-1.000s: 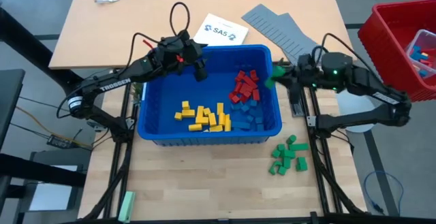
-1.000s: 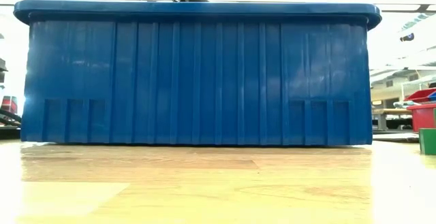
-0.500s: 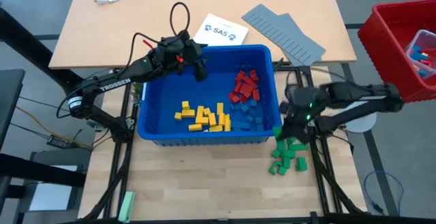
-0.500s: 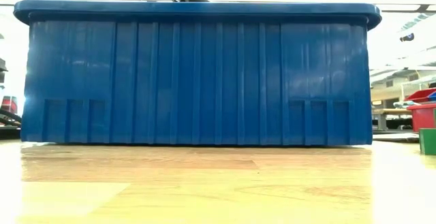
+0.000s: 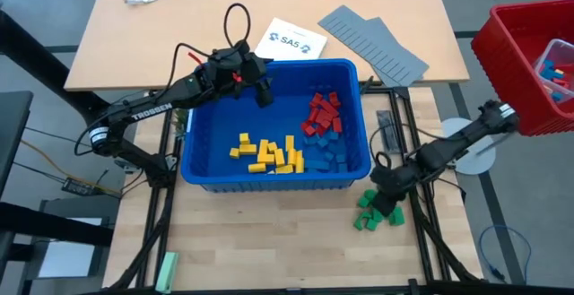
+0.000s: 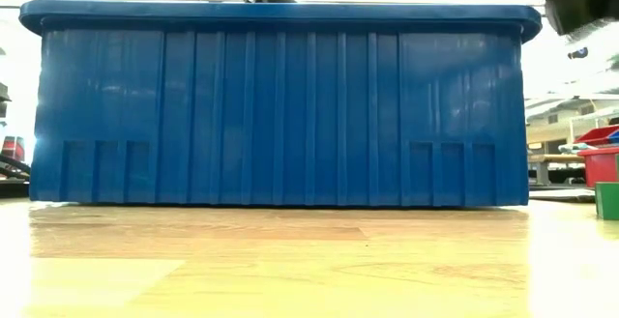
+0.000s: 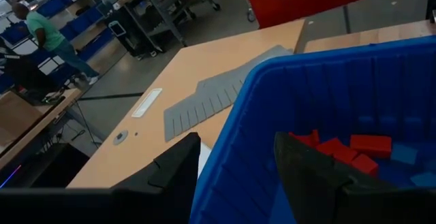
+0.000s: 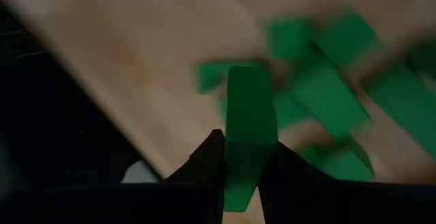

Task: Sort blocks
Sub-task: Remove the green block from the blue bin

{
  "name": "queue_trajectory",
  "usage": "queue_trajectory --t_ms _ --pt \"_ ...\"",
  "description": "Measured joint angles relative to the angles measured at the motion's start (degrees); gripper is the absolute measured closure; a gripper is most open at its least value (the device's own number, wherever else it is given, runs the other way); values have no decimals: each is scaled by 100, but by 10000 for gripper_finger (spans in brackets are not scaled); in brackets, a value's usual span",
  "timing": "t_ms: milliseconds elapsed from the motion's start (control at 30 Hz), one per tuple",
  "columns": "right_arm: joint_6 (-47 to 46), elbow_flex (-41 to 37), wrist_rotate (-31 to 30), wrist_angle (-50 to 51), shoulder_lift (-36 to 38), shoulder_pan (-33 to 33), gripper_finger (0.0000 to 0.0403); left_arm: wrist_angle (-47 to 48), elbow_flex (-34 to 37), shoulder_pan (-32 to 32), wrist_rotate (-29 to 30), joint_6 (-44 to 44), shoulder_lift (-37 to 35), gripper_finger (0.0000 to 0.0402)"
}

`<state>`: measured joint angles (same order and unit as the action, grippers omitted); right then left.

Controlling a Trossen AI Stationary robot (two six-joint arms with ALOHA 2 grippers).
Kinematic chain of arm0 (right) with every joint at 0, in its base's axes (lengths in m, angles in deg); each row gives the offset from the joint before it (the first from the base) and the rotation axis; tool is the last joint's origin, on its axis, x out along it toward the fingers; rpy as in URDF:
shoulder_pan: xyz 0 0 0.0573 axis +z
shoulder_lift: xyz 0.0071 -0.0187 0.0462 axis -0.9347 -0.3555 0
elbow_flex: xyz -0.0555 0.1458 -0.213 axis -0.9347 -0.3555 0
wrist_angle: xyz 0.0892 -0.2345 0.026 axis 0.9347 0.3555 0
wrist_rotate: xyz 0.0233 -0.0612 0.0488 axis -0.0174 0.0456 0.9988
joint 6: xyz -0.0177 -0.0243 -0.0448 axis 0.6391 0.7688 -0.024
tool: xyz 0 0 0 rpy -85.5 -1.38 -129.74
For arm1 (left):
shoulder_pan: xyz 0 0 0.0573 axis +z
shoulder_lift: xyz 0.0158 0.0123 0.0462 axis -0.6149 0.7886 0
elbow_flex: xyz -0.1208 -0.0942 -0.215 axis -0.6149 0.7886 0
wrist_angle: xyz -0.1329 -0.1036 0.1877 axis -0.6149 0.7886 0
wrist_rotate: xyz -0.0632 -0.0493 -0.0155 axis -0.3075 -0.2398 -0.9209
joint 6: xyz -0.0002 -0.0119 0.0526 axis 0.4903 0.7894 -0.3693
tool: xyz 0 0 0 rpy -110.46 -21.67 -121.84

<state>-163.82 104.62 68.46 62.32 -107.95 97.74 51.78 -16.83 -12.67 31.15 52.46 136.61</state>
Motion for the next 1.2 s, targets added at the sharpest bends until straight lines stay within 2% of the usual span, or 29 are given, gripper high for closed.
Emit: queue_trajectory --t_ms 133,333,533,733,833,933,1067,1200 --pt "-923 -568 69 78 4 36 339 -1 0 0 -33 0 0 202" --pt "-1301 -768 100 105 41 -79 328 2 0 0 -95 0 0 202" --pt "-1427 -404 -41 793 285 -97 267 110 0 0 -182 2 0 202" --pt "-1192 411 73 1278 699 -99 207 183 0 0 -190 2 2 202" --pt "-1025 1062 -550 1118 840 -185 193 158 0 0 -254 2 2 202" --pt "-395 1699 -1712 945 858 -386 187 169 0 0 -359 2 2 202" --pt "1396 2227 -3212 13 754 -801 188 189 0 0 -372 18 2 202" --pt "3627 2354 -4115 -1283 535 -1319 192 395 0 0 -372 124 2 202"
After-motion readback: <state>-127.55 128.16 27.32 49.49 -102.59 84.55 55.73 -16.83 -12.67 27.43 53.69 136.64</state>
